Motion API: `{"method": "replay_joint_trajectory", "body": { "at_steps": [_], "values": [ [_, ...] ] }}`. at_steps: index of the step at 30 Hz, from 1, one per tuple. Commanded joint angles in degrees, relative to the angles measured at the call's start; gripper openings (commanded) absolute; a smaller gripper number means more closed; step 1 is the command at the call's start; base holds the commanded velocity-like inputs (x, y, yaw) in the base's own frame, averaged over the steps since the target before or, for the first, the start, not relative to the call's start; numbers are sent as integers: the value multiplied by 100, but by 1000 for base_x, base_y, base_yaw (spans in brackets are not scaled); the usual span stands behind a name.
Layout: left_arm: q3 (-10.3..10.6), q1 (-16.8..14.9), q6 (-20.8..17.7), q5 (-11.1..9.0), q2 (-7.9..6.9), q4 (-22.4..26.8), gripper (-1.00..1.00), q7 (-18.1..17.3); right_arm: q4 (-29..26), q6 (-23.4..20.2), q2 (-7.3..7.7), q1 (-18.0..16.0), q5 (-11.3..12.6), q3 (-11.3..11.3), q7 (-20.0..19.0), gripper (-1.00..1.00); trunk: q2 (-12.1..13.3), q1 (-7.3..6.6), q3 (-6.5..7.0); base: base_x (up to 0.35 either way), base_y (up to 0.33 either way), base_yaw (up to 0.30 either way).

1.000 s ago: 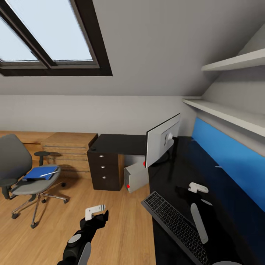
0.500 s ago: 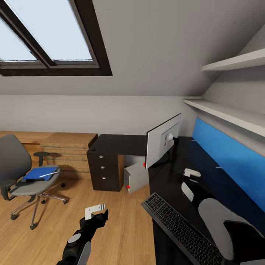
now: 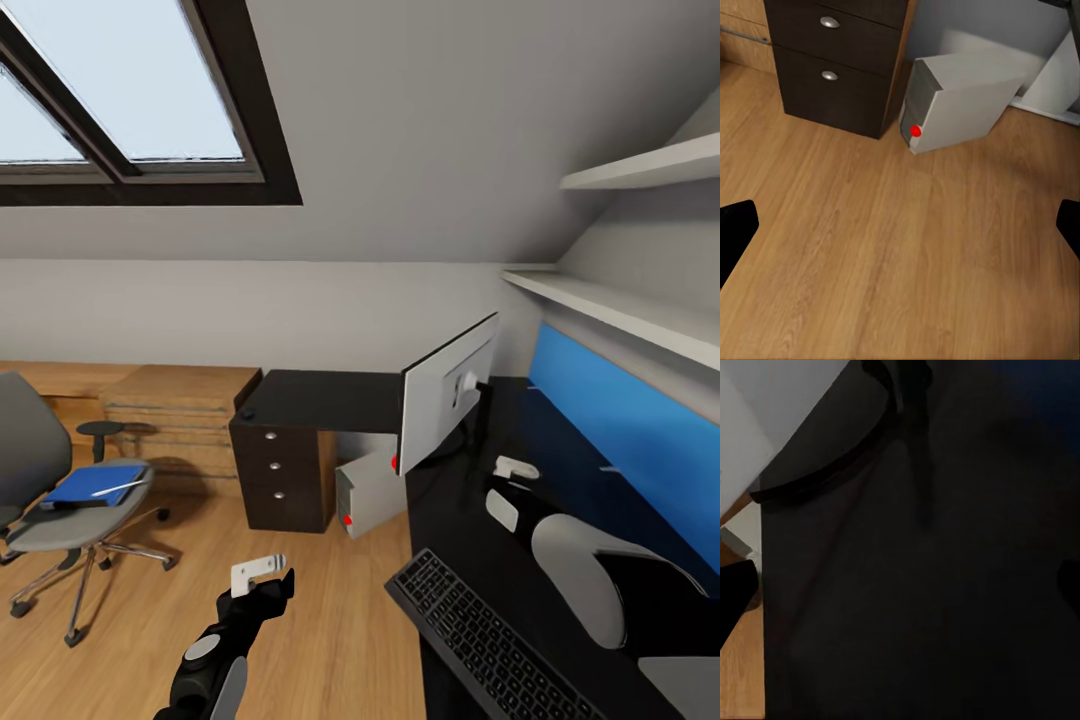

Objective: In the bedroom, organize the workspace by keeping the computer under the desk, ensuring the monitor is on the desk, placing the keyboard on the desk next to the monitor, placing the mouse on the desk next to the keyboard, moving the folder from the swivel chair onto the desk next to the mouse, stacking the notebook on top of the folder with the pen on top of the notebook, and positioning the swivel chair next to the desk.

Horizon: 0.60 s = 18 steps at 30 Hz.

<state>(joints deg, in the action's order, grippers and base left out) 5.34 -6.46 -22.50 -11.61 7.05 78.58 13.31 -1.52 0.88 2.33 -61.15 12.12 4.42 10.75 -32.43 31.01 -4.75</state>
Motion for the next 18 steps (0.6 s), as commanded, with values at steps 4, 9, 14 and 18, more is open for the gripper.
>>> {"method": "replay_joint_trajectory", "body": {
  "at_steps": [4,9,14,18],
  "values": [
    [10,-5,-27,-63,0,105,100,50,165,-78,-111,-15,14,47,6,100,-10,4,-11,87,0,0],
    [19,103,-45,-85,22,679,100,57,244,-756,-190,-18,532,72,-4,100,-90,48,-47,10,0,0],
    [13,134,-44,-86,20,729,100,58,248,-827,-179,-16,908,69,3,100,-291,158,-137,2,0,0],
    [12,140,-46,-86,18,743,100,58,249,-842,-170,-15,1001,68,10,100,-451,246,-209,0,0,0]
  ]
}}
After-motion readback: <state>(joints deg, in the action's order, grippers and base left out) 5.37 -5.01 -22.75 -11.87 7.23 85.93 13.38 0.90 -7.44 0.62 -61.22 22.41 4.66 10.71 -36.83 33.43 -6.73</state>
